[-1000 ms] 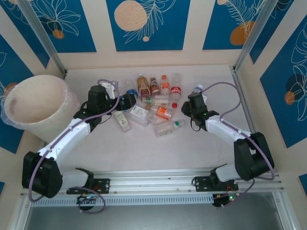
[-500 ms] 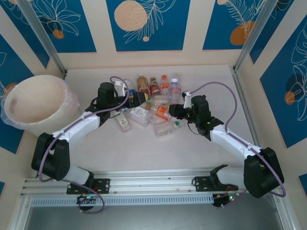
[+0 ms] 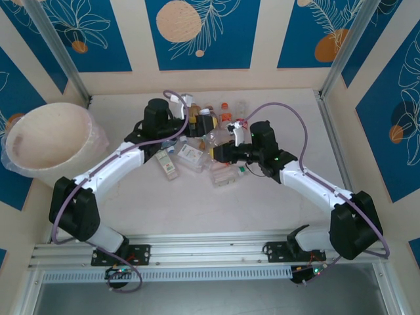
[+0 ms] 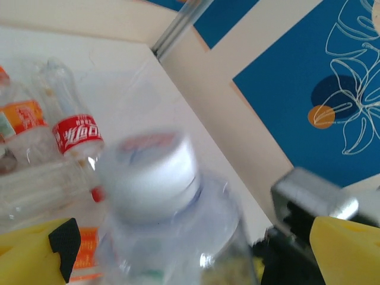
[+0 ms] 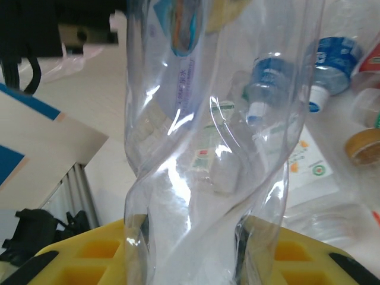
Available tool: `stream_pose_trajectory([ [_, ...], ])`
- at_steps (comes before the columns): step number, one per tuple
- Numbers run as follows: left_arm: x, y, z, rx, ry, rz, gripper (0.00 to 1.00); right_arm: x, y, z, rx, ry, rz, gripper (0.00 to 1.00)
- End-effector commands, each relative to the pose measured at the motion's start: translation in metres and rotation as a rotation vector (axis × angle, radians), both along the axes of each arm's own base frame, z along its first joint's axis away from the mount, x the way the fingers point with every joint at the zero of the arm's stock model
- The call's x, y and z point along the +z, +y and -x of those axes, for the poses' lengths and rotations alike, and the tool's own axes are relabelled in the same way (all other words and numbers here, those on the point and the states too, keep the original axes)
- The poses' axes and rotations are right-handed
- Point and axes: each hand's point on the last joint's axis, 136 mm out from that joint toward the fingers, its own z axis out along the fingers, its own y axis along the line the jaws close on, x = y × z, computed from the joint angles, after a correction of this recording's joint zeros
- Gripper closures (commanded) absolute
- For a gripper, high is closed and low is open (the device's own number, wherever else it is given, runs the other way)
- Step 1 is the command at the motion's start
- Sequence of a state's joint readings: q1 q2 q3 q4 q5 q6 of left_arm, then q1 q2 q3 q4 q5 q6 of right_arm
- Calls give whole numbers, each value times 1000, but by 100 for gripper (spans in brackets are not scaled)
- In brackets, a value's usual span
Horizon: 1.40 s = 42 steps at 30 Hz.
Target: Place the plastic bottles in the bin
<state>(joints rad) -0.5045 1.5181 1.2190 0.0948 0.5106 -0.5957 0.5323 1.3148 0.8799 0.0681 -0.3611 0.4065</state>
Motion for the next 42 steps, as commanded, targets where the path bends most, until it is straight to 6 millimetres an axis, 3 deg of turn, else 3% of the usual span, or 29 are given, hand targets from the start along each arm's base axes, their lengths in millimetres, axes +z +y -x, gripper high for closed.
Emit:
stream_pose_trajectory([
  [1,5,9,-17,85,-27,-58,0,10,12,13,97,-18,-11,73],
  [6,-3,11,-25,116,36,-67,5,19,18,16,113,-48,-33,73],
  [10,-7,3,-16,58,81,-42,11,23,20,10,78,-64,-18,73],
  [16,-14,6,-5,40,120,-52,14,30,27,6,57,-98,-4,73],
  [21,-8,3,-2,15,109,-35,31,28,30,4,59,-84,7,68],
  [24,-8,4,-1,13,109,-37,40,32,30,5,59,-91,-4,59],
  [28,-3,7,0,9,83,-34,47,37,29,7,67,-93,-13,34],
  [34,5,21,-2,52,36,-36,50,51,21,9,53,-130,-46,15],
  [36,5,29,-5,82,32,-45,51,57,17,10,43,-152,-56,1],
  [39,6,45,-11,130,26,-59,51,62,6,5,-23,-186,-48,1],
  [42,24,68,-16,189,-27,-86,52,58,-19,-15,-214,-210,-1,0],
])
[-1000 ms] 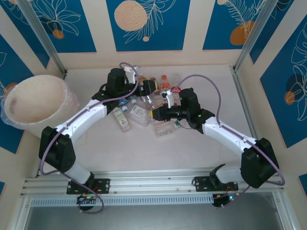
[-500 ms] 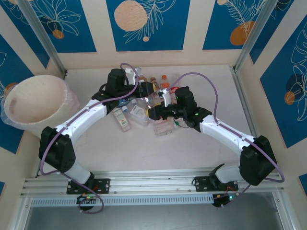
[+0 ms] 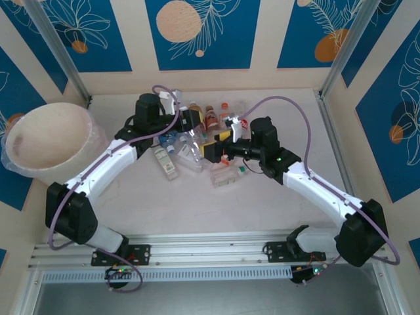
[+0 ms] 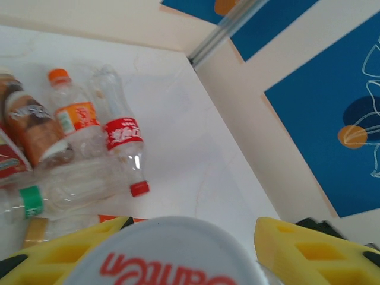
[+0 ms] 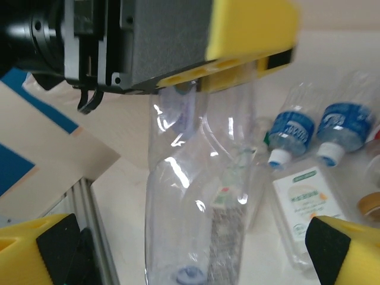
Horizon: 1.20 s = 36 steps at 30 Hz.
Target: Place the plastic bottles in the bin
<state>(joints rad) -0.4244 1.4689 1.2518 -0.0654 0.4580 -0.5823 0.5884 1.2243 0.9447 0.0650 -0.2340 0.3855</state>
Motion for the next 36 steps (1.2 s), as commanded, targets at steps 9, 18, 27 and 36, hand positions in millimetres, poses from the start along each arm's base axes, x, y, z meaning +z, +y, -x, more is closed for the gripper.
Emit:
stream_pose_trajectory([
  [9,90,141,3,538,-370,-372,53,-45,-108,-61,-660,122,123,1],
  [18,161,209,39,820,-582,-518,56,-70,-138,-72,-778,254,90,1],
  [27,227,283,88,1139,-682,-753,56,-82,-135,-82,-764,317,60,0],
  [36,206,405,137,1597,-340,-995,56,-86,-123,-97,-717,351,57,0],
])
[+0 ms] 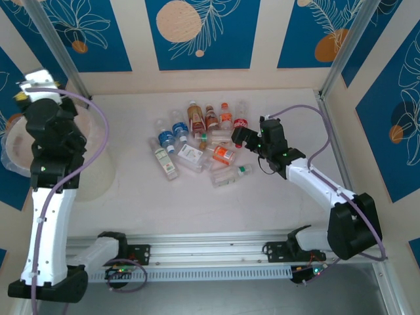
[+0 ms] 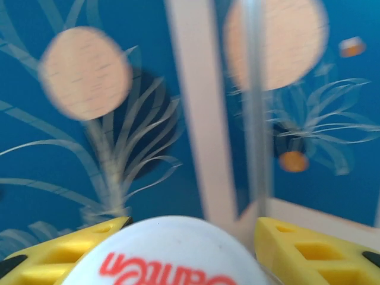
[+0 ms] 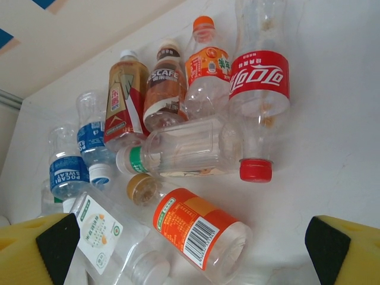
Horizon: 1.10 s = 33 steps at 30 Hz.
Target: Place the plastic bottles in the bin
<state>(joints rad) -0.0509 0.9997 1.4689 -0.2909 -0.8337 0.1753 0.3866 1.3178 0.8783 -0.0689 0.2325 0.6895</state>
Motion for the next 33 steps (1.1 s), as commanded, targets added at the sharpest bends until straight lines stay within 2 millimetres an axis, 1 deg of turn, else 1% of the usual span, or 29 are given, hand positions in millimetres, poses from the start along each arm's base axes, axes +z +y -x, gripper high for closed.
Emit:
stream_pose_trajectory([
  [1,-20,45,24,240,73,62,57,19,11,-11,32,-22,-53,0],
  [5,-67,78,14,304,167,190,57,20,17,-15,55,-7,-56,0],
  [8,-99,98,9,353,249,290,56,20,18,-15,62,3,-61,0],
  [11,-124,110,8,396,318,356,56,21,20,-14,71,10,-64,0],
  [14,-143,120,16,463,345,394,54,22,20,-14,72,15,-64,0],
  [15,-149,122,18,478,352,407,54,21,20,-14,73,17,-65,1],
  [18,-173,127,12,471,399,459,50,22,22,-13,85,27,-70,1],
  [24,-217,133,-6,467,491,539,44,20,24,-10,89,56,-77,1],
  [30,-258,132,-29,412,560,625,43,19,25,-8,93,69,-87,2],
  [33,-271,133,-32,416,602,643,34,19,25,-7,94,79,-84,2],
])
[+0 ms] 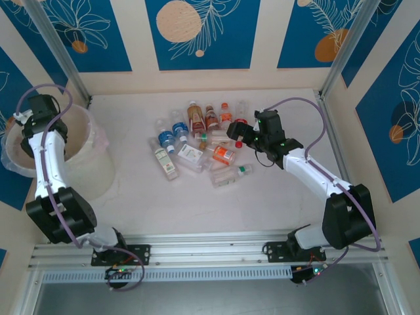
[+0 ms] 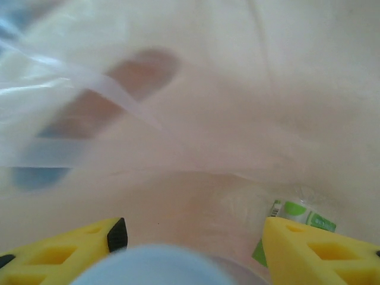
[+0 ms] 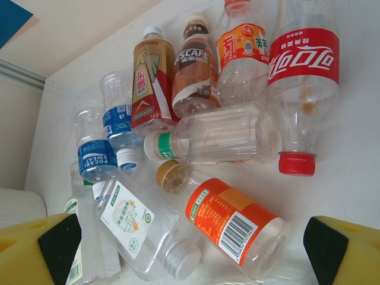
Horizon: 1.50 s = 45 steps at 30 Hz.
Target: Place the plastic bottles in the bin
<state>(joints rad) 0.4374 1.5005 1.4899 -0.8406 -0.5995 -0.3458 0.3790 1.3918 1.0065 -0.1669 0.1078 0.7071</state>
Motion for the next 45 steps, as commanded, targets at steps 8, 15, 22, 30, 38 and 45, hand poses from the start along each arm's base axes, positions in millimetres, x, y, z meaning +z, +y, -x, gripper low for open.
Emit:
stream_pose_trajectory([
  [8,-1,2,7,25,25,31,16,8,-3,4,5,17,19,2],
  [15,51,-24,3,-80,-152,18,10,4,-8,6,-16,16,32,2],
  [22,115,-105,-19,-364,-405,-54,0,-24,-32,18,-99,114,136,1],
  [30,139,-252,-58,-922,-695,282,0,-59,-49,59,-222,359,157,0],
  [38,122,-367,-50,-1375,-863,687,0,-107,-48,86,-549,607,-69,0],
  [45,90,-369,-39,-1368,-814,723,0,-136,-35,83,-690,692,-175,4],
])
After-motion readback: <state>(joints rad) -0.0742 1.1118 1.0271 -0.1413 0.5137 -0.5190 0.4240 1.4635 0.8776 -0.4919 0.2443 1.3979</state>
